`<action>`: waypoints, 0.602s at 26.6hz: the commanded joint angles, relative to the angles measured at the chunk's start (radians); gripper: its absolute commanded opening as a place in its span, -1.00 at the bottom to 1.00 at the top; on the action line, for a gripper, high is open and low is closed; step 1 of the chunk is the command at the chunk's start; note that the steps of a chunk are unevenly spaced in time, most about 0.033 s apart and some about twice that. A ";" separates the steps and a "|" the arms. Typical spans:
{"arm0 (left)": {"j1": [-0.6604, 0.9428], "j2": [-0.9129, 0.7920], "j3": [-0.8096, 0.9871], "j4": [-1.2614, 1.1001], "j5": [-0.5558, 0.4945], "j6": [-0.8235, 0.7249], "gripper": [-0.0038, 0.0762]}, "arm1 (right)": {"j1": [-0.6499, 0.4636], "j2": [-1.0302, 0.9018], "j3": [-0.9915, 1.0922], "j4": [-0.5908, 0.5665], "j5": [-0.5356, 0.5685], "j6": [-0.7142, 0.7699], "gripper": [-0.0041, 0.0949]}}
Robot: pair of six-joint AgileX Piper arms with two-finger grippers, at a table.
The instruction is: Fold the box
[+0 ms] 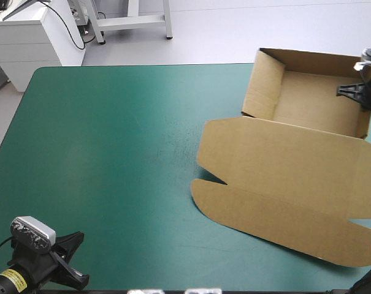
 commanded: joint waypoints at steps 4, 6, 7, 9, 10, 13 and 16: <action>-0.006 0.012 -0.023 0.020 -0.076 -0.006 -0.92 | -0.156 0.033 -0.030 0.025 -0.025 -0.077 -0.95; -0.006 0.012 -0.023 0.039 -0.076 -0.006 -0.92 | -0.197 0.061 -0.030 0.045 -0.025 -0.072 -0.95; -0.006 0.012 -0.023 0.065 -0.076 -0.006 -0.92 | -0.225 0.093 -0.030 0.077 -0.035 -0.077 -0.95; -0.006 0.012 -0.023 0.086 -0.076 -0.006 -0.92 | -0.244 0.126 -0.030 0.102 -0.040 -0.090 -0.93; -0.006 0.012 -0.023 0.088 -0.077 -0.006 -0.92 | -0.250 0.138 -0.030 0.104 -0.040 -0.096 -0.91; -0.006 0.012 -0.023 0.084 -0.083 -0.006 -0.92 | -0.254 0.170 -0.030 0.106 -0.034 -0.095 -0.69; -0.006 0.012 -0.023 0.084 -0.113 -0.006 -0.92 | -0.254 0.180 -0.036 0.105 -0.032 -0.124 -0.18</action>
